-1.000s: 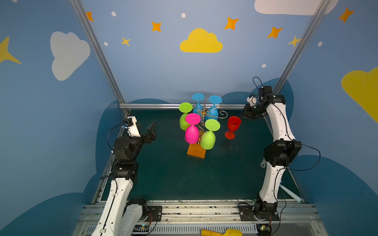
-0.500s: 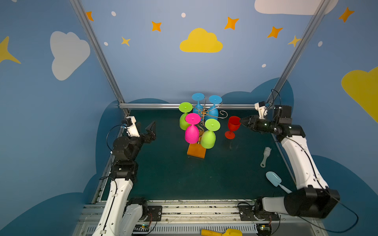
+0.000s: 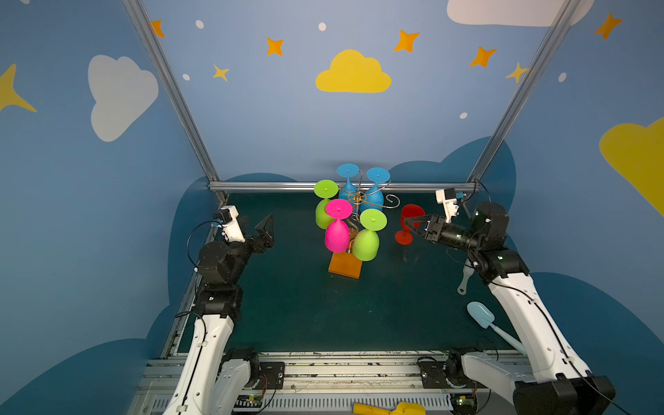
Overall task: Take the wine glass off the wine glass rack
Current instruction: Pick up the wine glass from the wine glass rack.
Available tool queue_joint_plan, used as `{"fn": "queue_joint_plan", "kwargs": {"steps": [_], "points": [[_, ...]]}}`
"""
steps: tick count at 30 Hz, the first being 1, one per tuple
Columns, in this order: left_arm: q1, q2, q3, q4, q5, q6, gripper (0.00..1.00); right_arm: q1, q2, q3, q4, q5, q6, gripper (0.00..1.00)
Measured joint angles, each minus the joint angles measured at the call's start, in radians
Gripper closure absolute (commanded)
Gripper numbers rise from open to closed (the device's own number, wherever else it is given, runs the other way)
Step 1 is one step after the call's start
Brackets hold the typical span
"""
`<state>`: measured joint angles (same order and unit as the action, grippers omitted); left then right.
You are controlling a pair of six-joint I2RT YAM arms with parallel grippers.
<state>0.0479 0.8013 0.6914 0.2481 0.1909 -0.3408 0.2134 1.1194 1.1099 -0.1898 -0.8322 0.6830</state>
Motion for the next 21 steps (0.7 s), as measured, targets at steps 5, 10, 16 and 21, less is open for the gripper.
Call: {"fn": "queue_joint_plan", "kwargs": {"steps": [5,10,16,21], "points": [[0.000,-0.013,0.000,0.002,0.000,-0.003,0.11,0.068,0.029,0.002,0.024,0.007,0.024,0.63],[0.000,-0.014,0.000,0.004,0.000,-0.005,0.11,0.111,0.064,0.016,0.040,0.029,0.039,0.63],[0.000,-0.018,0.000,0.006,0.002,-0.007,0.10,0.144,0.100,0.038,0.050,0.048,0.046,0.64],[0.000,-0.018,-0.001,0.007,0.002,-0.007,0.10,0.162,0.124,0.060,0.059,0.056,0.051,0.74]]}}
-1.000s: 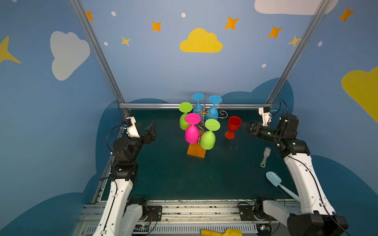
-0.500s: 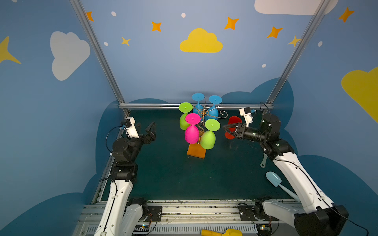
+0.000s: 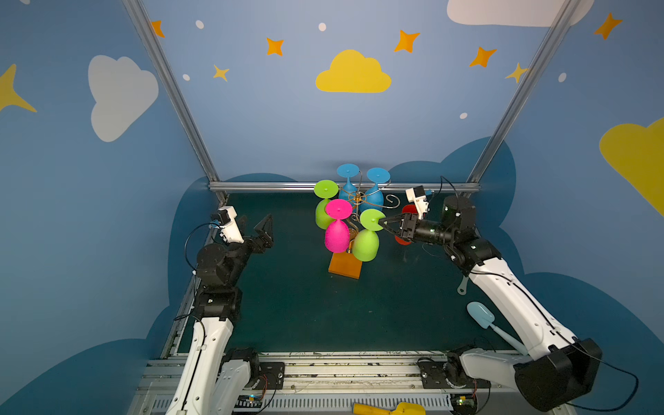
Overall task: Take the wine glass off the wine glass rack
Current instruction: Pick up the wine glass from the wine glass rack.
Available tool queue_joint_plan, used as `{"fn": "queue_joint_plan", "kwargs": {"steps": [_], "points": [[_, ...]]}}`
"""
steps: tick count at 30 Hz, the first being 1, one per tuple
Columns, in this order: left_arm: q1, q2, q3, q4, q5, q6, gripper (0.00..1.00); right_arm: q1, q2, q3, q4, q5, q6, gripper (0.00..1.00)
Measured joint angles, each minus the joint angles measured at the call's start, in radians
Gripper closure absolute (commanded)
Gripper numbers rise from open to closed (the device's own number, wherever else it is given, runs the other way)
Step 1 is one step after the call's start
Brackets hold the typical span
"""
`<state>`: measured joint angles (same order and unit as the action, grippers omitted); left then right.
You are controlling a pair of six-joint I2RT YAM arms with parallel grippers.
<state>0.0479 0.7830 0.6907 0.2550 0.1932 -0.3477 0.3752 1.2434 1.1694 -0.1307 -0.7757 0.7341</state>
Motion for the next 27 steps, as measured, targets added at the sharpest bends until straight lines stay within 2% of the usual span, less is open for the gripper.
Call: {"fn": "queue_joint_plan", "kwargs": {"steps": [9,27], "points": [[0.003,-0.001,-0.002,0.000,0.008,-0.001,0.10,0.011,0.016,0.028,0.036,-0.003,0.021,1.00],[0.006,-0.005,-0.002,0.001,0.017,-0.016,0.10,0.014,0.014,0.033,0.077,-0.003,0.108,1.00]]}}
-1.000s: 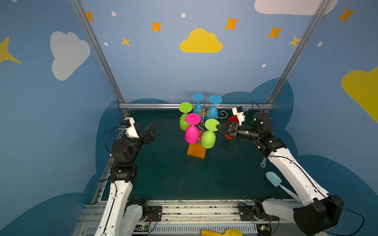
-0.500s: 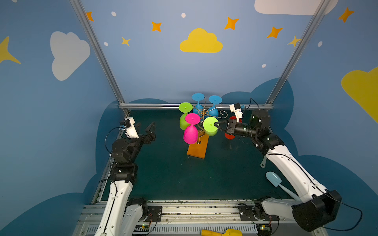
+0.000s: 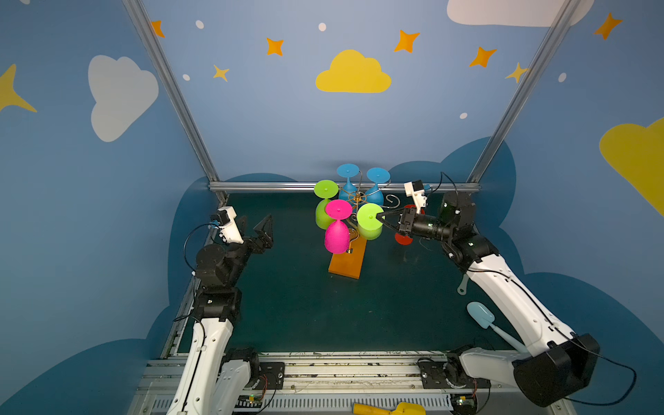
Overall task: Take the wine glass off the wine glass rack
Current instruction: Pick up the wine glass from the wine glass rack.
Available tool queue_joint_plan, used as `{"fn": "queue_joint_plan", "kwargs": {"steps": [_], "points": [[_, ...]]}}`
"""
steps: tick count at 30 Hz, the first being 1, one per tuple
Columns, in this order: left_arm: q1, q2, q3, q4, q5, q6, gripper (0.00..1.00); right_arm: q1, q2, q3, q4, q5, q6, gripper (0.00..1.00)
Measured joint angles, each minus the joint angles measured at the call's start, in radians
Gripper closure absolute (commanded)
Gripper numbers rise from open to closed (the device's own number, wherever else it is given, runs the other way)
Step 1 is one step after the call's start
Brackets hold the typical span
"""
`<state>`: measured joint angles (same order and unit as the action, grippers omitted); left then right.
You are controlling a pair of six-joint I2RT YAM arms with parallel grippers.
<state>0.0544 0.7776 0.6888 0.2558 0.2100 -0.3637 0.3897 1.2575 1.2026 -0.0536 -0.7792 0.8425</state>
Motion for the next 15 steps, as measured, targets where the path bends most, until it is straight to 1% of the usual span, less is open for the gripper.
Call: {"fn": "queue_joint_plan", "kwargs": {"steps": [15], "points": [[0.003,0.000,-0.010,0.007,0.002,-0.004,0.10,0.017,-0.011,0.006,-0.002,0.001,0.014,1.00]]}}
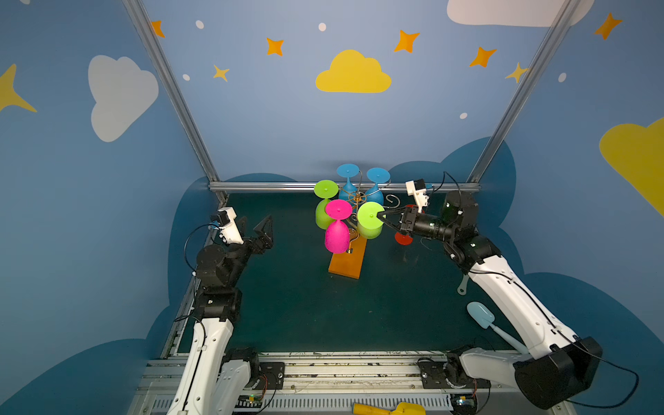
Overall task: Take the wine glass off the wine glass rack
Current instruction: Pick up the wine glass from the wine glass rack.
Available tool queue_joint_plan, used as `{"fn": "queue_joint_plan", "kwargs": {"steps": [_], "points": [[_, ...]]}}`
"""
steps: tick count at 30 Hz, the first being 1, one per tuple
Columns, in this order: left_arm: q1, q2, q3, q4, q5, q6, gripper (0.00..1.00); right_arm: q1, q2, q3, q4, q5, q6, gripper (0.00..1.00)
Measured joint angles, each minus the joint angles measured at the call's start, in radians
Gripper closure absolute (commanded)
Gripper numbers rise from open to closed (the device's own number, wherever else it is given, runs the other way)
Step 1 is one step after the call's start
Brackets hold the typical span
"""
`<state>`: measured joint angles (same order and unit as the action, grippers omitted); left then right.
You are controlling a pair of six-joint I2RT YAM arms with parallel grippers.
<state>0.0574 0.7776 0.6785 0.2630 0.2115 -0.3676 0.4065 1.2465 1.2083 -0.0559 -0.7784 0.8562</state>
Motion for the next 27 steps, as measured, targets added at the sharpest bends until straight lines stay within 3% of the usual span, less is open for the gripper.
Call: {"fn": "queue_joint_plan", "kwargs": {"steps": [27], "points": [[0.008,0.000,0.000,0.000,0.002,-0.005,0.10,0.053,0.089,0.087,0.011,0.041,-0.006,1.00]]}}
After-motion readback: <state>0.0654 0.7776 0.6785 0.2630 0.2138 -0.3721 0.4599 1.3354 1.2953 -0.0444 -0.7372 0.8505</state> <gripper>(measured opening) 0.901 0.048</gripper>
